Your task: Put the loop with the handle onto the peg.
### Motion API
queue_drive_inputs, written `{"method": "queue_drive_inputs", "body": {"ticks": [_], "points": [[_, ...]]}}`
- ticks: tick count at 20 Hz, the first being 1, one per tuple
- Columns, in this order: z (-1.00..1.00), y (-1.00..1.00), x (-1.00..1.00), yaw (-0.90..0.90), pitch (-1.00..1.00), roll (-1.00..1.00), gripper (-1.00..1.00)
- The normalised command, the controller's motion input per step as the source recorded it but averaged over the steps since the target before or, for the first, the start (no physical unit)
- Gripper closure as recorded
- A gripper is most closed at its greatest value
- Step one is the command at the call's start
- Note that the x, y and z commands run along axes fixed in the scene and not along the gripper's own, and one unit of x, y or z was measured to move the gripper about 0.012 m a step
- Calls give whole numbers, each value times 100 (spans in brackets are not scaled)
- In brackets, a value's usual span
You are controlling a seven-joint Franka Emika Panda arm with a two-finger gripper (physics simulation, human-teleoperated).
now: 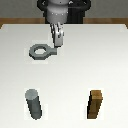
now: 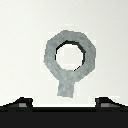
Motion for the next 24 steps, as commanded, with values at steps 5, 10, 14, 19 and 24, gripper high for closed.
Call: {"method": "queue_drive_inputs", "body": {"ticks": [5, 10, 14, 19, 24], "points": [[-80, -20, 0, 0, 0, 0, -100], [-20, 0, 0, 0, 0, 0, -100], [0, 0, 0, 0, 0, 0, 100], [0, 0, 0, 0, 0, 0, 100], [20, 0, 0, 0, 0, 0, 100]]}}
